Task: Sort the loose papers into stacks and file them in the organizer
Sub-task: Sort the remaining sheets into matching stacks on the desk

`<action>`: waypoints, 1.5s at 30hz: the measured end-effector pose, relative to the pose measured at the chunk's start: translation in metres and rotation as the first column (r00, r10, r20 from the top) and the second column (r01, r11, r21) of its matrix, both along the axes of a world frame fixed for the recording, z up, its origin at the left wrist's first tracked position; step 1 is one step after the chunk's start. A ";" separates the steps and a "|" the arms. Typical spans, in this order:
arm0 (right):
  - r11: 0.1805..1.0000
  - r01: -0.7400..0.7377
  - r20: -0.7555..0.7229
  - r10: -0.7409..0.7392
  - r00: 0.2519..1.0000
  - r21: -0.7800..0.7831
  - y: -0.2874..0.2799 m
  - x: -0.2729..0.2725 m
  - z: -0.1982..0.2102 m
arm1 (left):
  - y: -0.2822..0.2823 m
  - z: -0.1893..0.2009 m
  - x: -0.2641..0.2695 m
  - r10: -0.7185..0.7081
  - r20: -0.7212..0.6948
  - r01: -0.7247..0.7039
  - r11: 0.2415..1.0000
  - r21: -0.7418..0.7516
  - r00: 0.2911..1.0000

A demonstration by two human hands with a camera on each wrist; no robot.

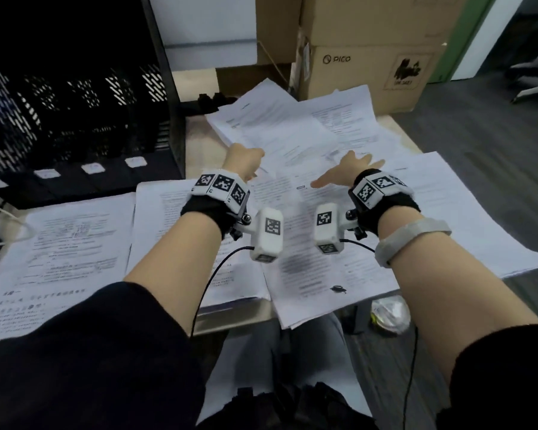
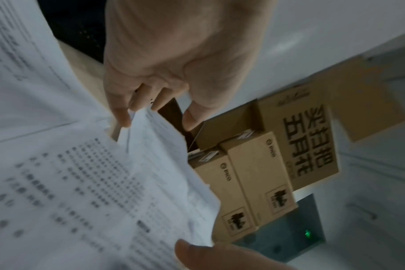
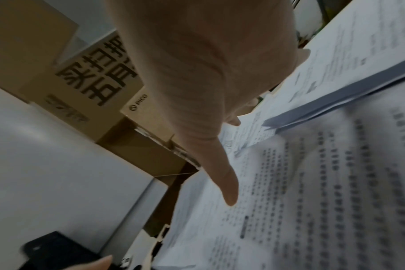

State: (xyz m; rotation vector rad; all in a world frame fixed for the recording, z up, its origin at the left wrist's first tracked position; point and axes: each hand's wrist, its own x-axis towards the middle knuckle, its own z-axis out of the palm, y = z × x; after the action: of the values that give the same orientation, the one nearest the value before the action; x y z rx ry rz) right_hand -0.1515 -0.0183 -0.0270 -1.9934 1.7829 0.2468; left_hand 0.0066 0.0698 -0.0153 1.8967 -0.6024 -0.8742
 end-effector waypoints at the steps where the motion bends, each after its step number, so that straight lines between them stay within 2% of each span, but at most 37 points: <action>1: 0.999 0.029 -0.017 -0.029 0.999 0.026 -0.005 -0.002 -0.006 | -0.007 -0.007 0.003 0.023 0.040 -0.024 1.000 0.011 0.999; 4: 0.994 0.078 -0.012 -0.078 0.997 0.074 -0.011 -0.010 -0.018 | -0.023 -0.025 0.016 0.039 0.226 -0.069 0.989 0.129 0.973; 6: 0.991 0.084 0.009 -0.085 0.996 0.109 -0.012 -0.015 -0.026 | -0.030 -0.035 0.023 0.022 0.293 -0.083 0.976 0.199 0.956; 10: 0.985 0.042 -0.048 -0.035 0.998 0.165 -0.017 -0.020 -0.043 | -0.048 -0.057 0.038 0.057 0.207 -0.091 0.984 0.156 0.977; 14: 0.982 0.010 -0.063 0.002 0.998 0.188 -0.023 -0.020 -0.047 | -0.059 -0.061 0.041 0.184 -0.044 -0.182 0.982 0.048 0.982; 15: 0.981 0.011 -0.062 0.001 0.998 0.195 -0.023 -0.020 -0.047 | -0.061 -0.061 0.042 0.178 -0.075 -0.175 0.983 0.055 0.981; 19: 0.981 -0.005 -0.080 0.021 0.997 0.194 -0.025 -0.020 -0.051 | -0.070 -0.061 0.040 0.112 -0.044 -0.106 0.986 0.127 0.993; 24: 0.983 0.001 -0.081 0.015 0.997 0.184 -0.030 -0.018 -0.062 | -0.072 -0.066 0.035 0.039 0.016 -0.041 0.993 0.108 0.999; 26: 0.982 -0.003 -0.084 0.019 0.996 0.187 -0.032 -0.018 -0.064 | -0.075 -0.067 0.035 0.037 0.060 -0.041 0.997 0.062 0.997; 30: 0.983 -0.004 -0.081 0.019 0.997 0.185 -0.033 -0.018 -0.070 | -0.079 -0.057 0.025 0.062 0.037 -0.059 0.994 -0.095 0.997; 34: 0.983 -0.002 -0.070 0.015 0.997 0.182 -0.033 -0.018 -0.070 | -0.082 -0.051 0.022 0.072 0.068 -0.058 0.981 -0.183 0.995; 38: 0.984 -0.010 -0.050 0.020 0.999 0.179 -0.030 -0.021 -0.068 | -0.084 -0.039 0.020 0.024 0.149 -0.007 0.993 -0.119 0.988; 43: 0.982 -0.002 -0.039 0.010 0.999 0.190 -0.025 -0.022 -0.062 | -0.080 -0.027 0.028 -0.032 0.040 0.033 0.999 -0.028 0.999; 45: 0.982 -0.002 -0.036 0.009 0.999 0.191 -0.025 -0.022 -0.061 | -0.078 -0.027 0.028 -0.040 0.045 0.041 0.999 -0.015 0.998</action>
State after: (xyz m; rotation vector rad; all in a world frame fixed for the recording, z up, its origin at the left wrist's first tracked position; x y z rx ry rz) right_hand -0.1735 -0.0435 -0.0883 -1.8698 1.7070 0.4420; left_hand 0.0349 -0.0086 -0.0423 1.8998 -0.6752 -0.8520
